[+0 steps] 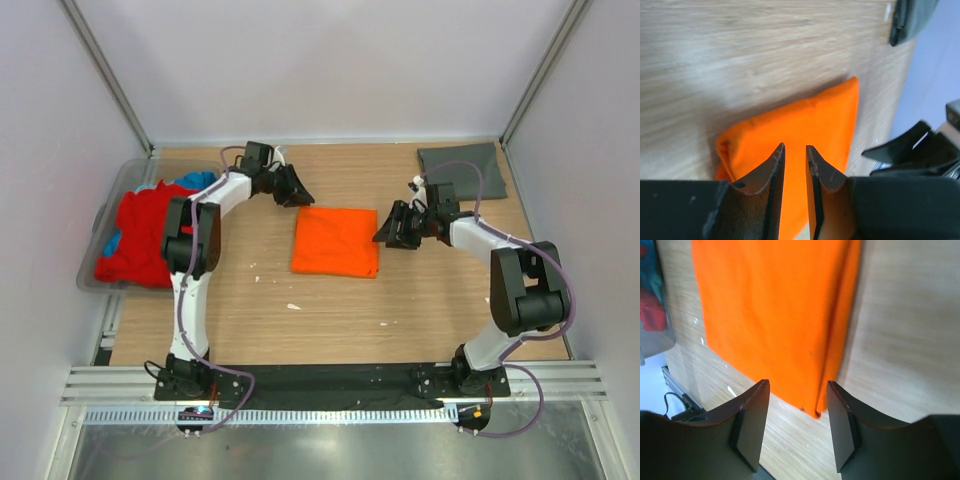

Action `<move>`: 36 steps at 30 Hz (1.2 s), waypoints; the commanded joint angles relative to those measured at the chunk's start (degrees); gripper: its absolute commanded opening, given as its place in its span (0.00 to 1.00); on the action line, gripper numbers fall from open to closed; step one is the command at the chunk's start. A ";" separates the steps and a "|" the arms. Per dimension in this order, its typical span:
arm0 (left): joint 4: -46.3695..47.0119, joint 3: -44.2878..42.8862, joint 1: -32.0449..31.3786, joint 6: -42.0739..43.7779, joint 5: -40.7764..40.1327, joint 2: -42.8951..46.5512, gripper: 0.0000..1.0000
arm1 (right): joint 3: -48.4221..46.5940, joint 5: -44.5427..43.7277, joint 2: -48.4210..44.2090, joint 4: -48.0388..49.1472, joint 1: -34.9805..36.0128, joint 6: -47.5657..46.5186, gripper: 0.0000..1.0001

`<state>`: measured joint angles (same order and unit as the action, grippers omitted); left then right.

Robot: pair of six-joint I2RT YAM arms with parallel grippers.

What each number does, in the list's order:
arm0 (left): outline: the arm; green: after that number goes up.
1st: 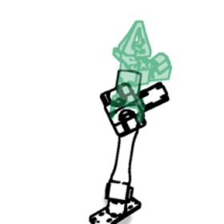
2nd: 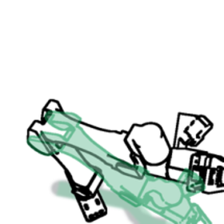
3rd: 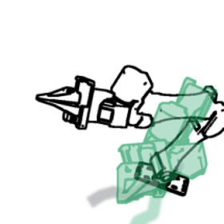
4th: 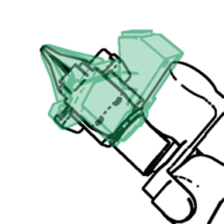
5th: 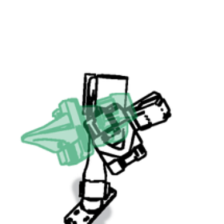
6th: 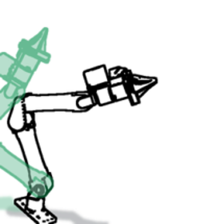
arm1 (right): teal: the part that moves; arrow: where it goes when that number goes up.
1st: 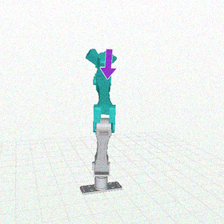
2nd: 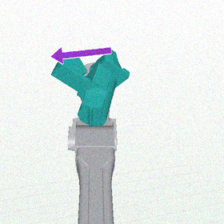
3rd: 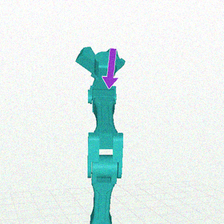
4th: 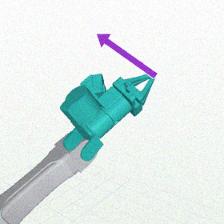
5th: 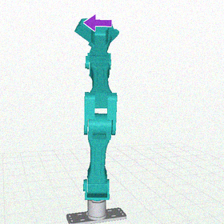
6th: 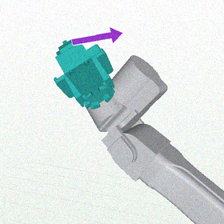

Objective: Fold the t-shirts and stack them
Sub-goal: Fold the tshirt

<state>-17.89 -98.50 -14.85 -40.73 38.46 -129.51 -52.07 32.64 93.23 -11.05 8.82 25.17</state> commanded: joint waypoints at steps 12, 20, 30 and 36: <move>-1.80 26.58 -4.65 5.31 -6.19 22.11 0.24 | -24.74 0.14 15.57 -11.62 -1.87 -14.61 0.68; -7.06 29.24 -6.15 5.40 -17.07 18.60 0.22 | -32.29 5.41 26.11 -12.68 -2.23 -17.26 0.72; -10.59 28.27 -5.63 5.49 -22.37 16.05 0.22 | -34.50 6.64 30.69 -11.10 -1.70 -17.87 0.74; -10.50 28.27 -5.36 5.66 -23.25 14.56 0.22 | -36.60 2.52 32.80 -14.17 0.40 -17.96 0.74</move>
<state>-25.76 -70.59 -21.28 -37.04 23.53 -111.68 -86.78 39.72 123.24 -22.59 7.25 8.93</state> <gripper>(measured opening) 0.215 0.737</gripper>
